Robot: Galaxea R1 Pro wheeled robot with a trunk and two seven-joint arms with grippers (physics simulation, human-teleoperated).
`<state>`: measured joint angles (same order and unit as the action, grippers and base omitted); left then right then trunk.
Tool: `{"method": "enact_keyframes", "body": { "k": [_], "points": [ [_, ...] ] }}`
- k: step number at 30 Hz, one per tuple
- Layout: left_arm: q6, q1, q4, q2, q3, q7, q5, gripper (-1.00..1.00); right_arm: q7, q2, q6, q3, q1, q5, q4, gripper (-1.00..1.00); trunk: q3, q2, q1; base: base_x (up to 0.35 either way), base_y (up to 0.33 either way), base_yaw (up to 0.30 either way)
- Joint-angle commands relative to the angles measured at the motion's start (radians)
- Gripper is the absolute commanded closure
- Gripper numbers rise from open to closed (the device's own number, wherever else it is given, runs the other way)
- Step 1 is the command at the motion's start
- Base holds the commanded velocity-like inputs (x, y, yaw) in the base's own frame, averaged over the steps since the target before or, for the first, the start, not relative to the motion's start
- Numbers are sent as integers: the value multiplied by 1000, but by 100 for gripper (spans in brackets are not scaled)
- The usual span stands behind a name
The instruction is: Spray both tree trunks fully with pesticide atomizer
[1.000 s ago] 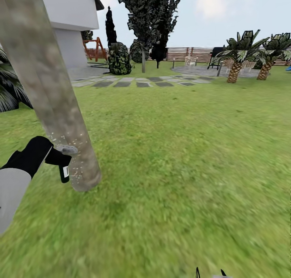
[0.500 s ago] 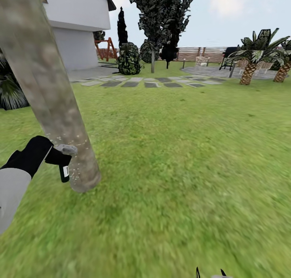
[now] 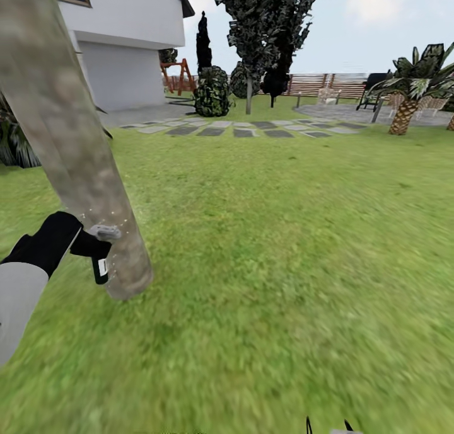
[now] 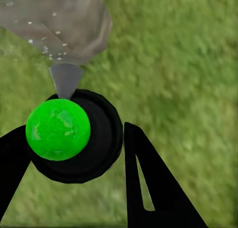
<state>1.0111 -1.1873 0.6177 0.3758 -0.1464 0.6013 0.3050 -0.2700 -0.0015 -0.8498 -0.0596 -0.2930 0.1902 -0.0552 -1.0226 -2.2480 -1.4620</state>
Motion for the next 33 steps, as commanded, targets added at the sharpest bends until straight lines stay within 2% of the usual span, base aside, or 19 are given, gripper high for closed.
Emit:
{"method": "enact_keyframes", "body": {
  "k": [1,11,21,28,33],
  "points": [
    [0,0,0,0,0,0,0,100,0,0,0,0,0,0,0,-100,0,0,0,1,-272,277],
    [0,0,-9,0,-1,-1,0,100,0,0,0,0,0,0,0,-100,0,0,0,117,-252,276],
    [0,0,4,0,7,0,0,100,0,-3,0,0,0,0,0,-100,0,0,0,194,-216,23],
    [0,0,4,0,7,0,0,100,0,-2,0,0,0,0,0,-100,7,0,0,11,-271,40],
    [0,0,4,1,10,0,0,100,0,-2,0,0,0,0,0,-100,12,0,0,0,-273,191]
  ]
}}
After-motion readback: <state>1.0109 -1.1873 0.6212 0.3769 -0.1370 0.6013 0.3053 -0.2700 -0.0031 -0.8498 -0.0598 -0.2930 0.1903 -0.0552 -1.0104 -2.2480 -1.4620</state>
